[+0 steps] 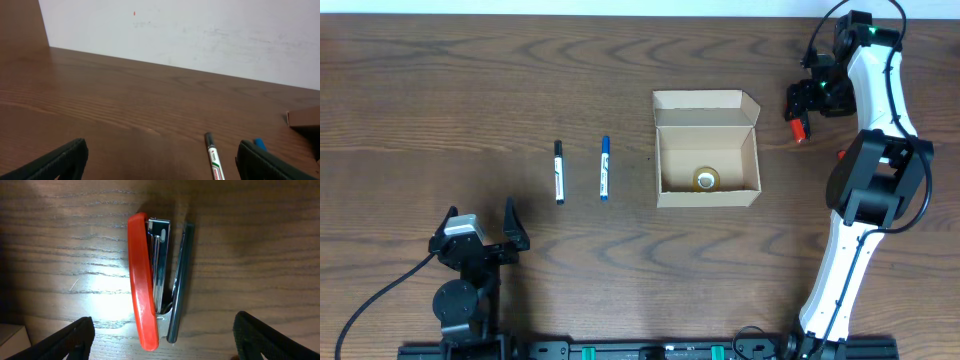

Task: Pack container
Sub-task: 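Lower the right gripper and grasp the red stapler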

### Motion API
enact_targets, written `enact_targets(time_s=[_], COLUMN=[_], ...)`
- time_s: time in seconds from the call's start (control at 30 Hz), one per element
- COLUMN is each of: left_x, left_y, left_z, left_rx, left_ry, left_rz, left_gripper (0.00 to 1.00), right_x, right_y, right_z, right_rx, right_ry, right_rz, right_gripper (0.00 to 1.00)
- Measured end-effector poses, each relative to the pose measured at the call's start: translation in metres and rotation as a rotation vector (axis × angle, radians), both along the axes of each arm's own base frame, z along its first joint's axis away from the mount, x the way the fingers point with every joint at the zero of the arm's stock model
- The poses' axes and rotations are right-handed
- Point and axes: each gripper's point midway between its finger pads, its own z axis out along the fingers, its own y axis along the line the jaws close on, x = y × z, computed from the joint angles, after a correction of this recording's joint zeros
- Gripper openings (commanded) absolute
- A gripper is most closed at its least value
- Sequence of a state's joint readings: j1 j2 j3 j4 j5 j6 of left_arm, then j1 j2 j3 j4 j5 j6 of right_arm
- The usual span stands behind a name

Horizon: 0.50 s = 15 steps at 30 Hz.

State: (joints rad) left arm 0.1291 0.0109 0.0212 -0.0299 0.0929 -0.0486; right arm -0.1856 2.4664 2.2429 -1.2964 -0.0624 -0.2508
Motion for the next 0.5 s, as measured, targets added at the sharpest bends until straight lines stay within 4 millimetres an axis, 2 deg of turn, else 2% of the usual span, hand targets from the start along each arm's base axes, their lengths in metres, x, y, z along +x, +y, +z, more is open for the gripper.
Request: enact_targets(time_s=[0.5], left_x=[0.0], left_y=[0.0], left_z=[0.0], left_rx=[0.0], left_ry=[0.0], left_rz=[0.0], left_gripper=[0.96], right_x=[-0.01], right_y=[0.002], right_z=[-0.015], right_rx=[0.008], right_ry=[0.041], right_rz=[0.0], right_gripper=[0.83])
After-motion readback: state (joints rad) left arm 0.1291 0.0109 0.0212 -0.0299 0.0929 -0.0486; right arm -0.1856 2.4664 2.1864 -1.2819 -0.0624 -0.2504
